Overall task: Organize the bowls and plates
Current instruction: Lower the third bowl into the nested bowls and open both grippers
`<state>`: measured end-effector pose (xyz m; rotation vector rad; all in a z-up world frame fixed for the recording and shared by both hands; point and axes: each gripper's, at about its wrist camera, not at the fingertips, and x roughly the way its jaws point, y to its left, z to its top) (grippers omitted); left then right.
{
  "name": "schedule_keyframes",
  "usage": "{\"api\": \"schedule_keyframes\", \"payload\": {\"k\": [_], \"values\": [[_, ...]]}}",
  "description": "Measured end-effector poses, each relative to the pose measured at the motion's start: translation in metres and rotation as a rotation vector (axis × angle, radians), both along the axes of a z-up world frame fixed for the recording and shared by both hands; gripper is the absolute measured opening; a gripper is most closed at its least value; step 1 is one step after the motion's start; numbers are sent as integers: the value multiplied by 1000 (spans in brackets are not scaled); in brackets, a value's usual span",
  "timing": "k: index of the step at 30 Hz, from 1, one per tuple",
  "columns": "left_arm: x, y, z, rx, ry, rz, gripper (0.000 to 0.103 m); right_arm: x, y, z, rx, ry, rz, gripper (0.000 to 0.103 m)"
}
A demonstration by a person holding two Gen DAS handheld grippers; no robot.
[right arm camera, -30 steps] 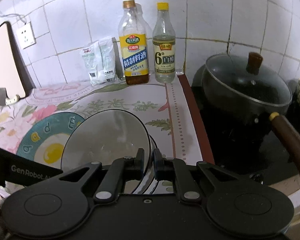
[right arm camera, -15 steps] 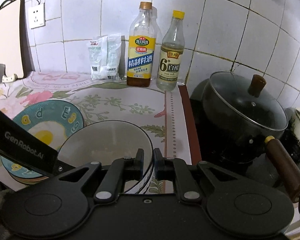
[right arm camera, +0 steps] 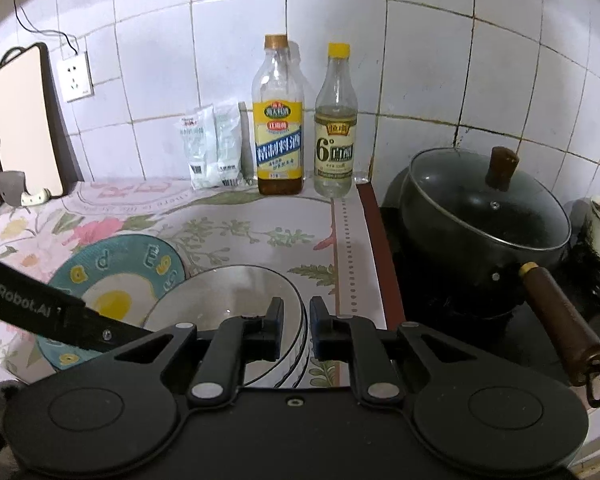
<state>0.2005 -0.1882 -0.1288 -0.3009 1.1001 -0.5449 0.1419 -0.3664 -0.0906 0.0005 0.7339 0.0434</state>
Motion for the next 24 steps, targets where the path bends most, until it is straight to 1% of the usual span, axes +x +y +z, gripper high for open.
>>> {"api": "schedule_keyframes", "payload": {"k": [6,9,10,12,14,17,19,20,23,24], "values": [[-19,12,6,-42,-41,2,31,-21,-5,15,38,-32,25,20],[-30,16,8,-66,-93,16,31,-33,-8,19,56,-46,38,22],[-33,17,9,-71,-115,24,31,-37,-9,20,56,-52,45,24],[-40,15,9,-59,-169,34,31,-45,-10,19,74,-66,56,35],[-47,13,10,-52,-217,32,31,-52,-13,13,132,-78,64,36],[-55,9,7,-61,-268,30,31,-61,-14,0,161,-101,72,36],[-59,7,1,-77,-286,44,31,-68,-14,-12,181,-126,83,38],[-59,7,-2,-87,-285,53,32,-72,-15,-17,193,-150,96,42],[-60,6,-14,-102,-258,86,41,-82,-15,-30,197,-239,121,54],[-59,6,-18,-101,-244,97,42,-83,-15,-36,190,-247,126,56]]}}
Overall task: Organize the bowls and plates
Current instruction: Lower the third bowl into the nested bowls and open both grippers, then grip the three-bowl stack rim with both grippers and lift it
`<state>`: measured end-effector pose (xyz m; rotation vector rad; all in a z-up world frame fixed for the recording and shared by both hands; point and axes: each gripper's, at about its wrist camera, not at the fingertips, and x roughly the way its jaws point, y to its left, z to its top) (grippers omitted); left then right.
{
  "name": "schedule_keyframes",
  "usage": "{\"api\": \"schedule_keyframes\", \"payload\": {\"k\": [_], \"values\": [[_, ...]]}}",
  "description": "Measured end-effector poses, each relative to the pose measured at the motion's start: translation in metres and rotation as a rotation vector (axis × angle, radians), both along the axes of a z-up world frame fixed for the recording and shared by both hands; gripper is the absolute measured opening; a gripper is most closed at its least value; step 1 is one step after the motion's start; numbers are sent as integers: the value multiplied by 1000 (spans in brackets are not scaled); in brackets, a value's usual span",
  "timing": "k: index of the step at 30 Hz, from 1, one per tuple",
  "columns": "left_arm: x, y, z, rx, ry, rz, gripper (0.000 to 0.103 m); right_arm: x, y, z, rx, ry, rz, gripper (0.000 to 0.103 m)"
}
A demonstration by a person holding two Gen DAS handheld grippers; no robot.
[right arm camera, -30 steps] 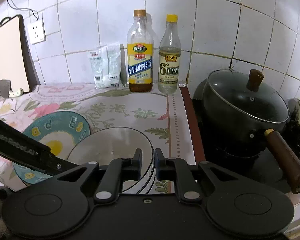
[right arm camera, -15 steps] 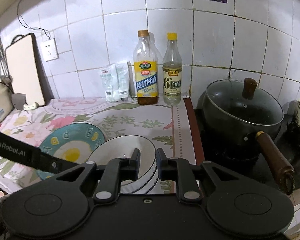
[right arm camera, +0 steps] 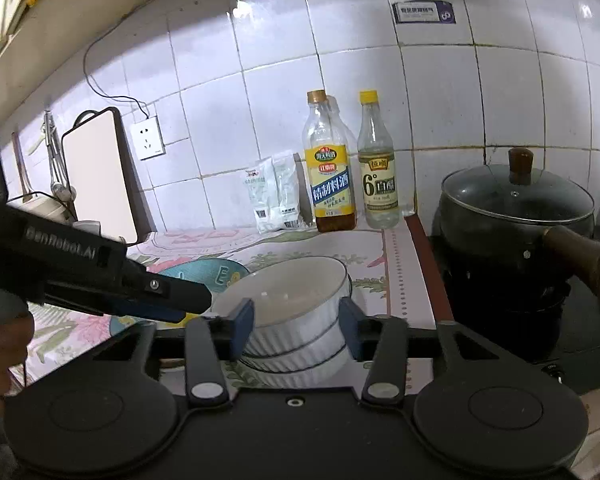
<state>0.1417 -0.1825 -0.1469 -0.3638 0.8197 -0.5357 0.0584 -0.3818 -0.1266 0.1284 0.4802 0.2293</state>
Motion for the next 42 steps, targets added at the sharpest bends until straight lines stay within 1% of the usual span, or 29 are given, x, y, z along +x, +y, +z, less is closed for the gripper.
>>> {"api": "schedule_keyframes", "payload": {"k": [1,3,4,5,6,8,10,13,15,18,20,22,25,27,29,33,37,38,39,42], "values": [[1,-1,-4,3,15,9,42,0,-1,-6,-8,1,0,56],[8,-3,-11,7,74,38,48,2,-3,-18,-19,18,3,63],[10,-3,-14,-10,95,46,52,3,-4,-24,-32,28,8,63],[13,-3,-17,-36,120,59,55,4,-3,-28,-47,33,15,66],[16,-3,-20,-58,146,75,57,5,-3,-35,-64,37,30,75],[21,-3,-26,-94,191,105,60,11,2,-51,-124,55,92,84],[26,-4,-32,-127,233,131,61,17,4,-65,-148,64,92,84],[34,-5,-38,-164,263,174,60,25,3,-79,-133,63,86,84],[38,-8,-40,-154,272,177,58,29,5,-84,-146,37,95,88],[43,-11,-45,-143,294,187,57,37,12,-89,-208,2,120,94],[45,-13,-49,-130,305,198,56,41,14,-93,-229,-23,152,95],[49,-14,-54,-134,324,213,53,44,13,-97,-232,-37,170,96],[52,-16,-57,-141,363,266,51,49,10,-102,-194,-40,182,96],[55,-20,-57,-108,368,271,49,51,8,-104,-166,-47,191,96],[57,-22,-58,-88,377,274,47,54,9,-107,-163,-47,200,96],[61,-22,-69,-108,439,319,47,67,14,-106,-181,-63,239,97],[57,-23,-69,-112,429,343,46,71,11,-109,-181,-78,277,97],[56,-23,-69,-116,425,347,43,69,10,-110,-180,-85,284,96],[55,-24,-68,-113,413,352,43,69,9,-110,-178,-85,292,96],[50,-25,-65,-107,402,362,43,74,7,-107,-171,-66,315,96]]}}
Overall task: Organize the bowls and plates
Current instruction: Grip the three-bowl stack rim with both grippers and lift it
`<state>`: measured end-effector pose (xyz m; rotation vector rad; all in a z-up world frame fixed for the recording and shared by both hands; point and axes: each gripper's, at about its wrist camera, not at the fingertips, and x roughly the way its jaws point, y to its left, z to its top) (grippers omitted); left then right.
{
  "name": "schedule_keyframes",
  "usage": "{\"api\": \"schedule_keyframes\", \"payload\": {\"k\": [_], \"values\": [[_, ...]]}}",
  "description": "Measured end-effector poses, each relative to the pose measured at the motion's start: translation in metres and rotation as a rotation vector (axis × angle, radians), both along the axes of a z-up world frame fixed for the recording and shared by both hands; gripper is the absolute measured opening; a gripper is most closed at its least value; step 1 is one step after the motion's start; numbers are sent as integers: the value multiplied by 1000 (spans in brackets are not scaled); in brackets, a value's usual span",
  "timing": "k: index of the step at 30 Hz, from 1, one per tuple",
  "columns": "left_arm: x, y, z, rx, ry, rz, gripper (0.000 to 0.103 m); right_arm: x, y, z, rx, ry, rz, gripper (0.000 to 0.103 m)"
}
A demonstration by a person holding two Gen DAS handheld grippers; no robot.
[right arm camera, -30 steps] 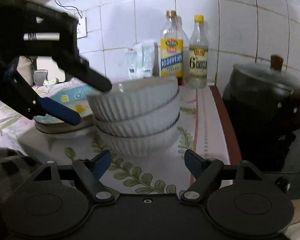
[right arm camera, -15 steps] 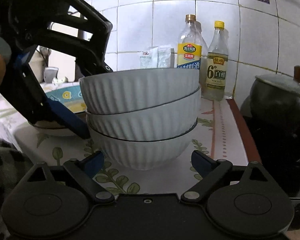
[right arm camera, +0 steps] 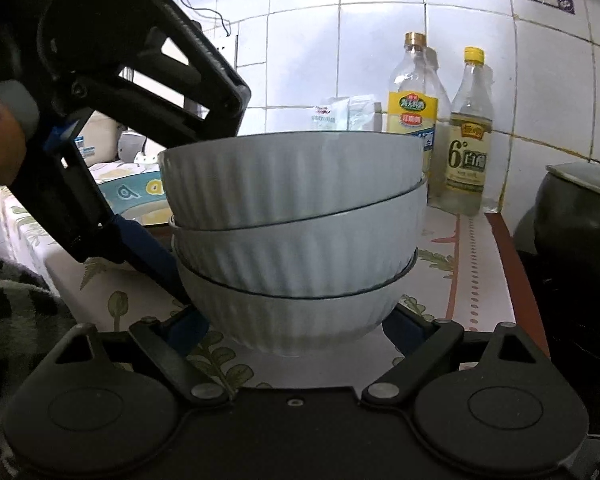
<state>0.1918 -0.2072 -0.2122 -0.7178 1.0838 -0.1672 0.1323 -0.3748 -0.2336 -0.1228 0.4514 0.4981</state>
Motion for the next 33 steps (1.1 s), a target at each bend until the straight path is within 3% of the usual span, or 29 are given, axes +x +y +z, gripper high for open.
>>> {"api": "schedule_keyframes", "payload": {"k": [16,25,29,33], "values": [[-4,-12,10,86,-36,-94,40,-14,8,3,-29,-30,-76,94],[7,-4,3,33,20,-62,41,0,3,3,-43,3,-25,94],[7,-4,-2,19,4,-25,42,5,-1,2,-22,21,1,95],[5,-5,0,39,-27,-55,42,8,-3,1,-18,18,28,95]]}}
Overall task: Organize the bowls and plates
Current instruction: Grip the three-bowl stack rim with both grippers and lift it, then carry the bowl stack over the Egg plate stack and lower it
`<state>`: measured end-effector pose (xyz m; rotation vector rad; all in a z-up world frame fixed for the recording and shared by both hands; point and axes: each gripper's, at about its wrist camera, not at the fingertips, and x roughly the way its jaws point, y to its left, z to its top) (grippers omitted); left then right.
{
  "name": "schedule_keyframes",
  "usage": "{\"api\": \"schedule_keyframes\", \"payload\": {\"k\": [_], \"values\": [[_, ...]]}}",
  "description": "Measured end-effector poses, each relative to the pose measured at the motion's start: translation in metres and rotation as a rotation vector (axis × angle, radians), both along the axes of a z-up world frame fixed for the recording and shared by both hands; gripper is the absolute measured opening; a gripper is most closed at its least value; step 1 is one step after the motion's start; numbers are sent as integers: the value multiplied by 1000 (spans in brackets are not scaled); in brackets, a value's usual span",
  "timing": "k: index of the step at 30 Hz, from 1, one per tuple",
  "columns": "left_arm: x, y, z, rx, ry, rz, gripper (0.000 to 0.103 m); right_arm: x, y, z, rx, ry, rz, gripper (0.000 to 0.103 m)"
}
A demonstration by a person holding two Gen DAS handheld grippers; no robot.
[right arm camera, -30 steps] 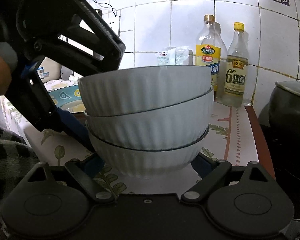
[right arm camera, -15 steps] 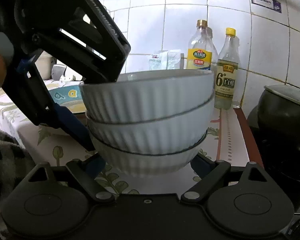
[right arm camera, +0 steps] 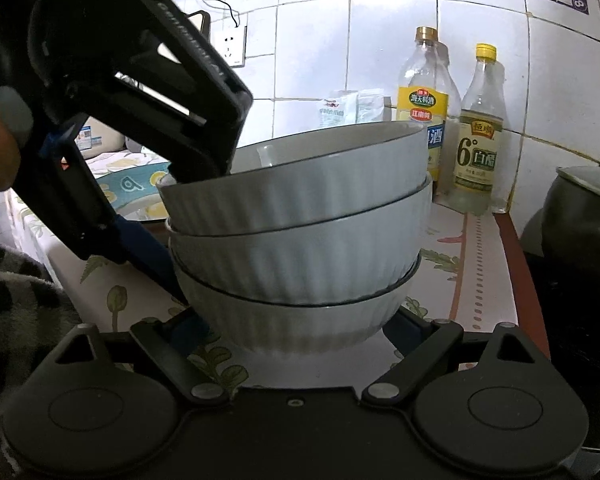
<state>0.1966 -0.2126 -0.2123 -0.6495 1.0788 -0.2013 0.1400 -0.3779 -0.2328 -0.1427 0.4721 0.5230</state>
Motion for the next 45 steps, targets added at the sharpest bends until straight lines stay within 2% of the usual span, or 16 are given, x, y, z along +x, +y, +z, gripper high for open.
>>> {"api": "schedule_keyframes", "payload": {"k": [10,17,30,35,38,45], "values": [[-8,-10,15,92,-67,-99,42,-13,5,6,18,1,-61,95],[-13,-4,34,67,-98,-125,41,-18,6,27,32,9,-92,95],[-24,47,80,-2,-165,-123,41,-22,37,76,-21,-73,-61,95],[-26,76,101,20,-193,-138,41,-20,62,95,-23,-87,-33,94],[-28,91,112,60,-213,-133,41,-17,79,102,0,-97,-24,95],[-17,125,115,95,-192,-116,41,-4,119,104,39,-73,-26,95]]}}
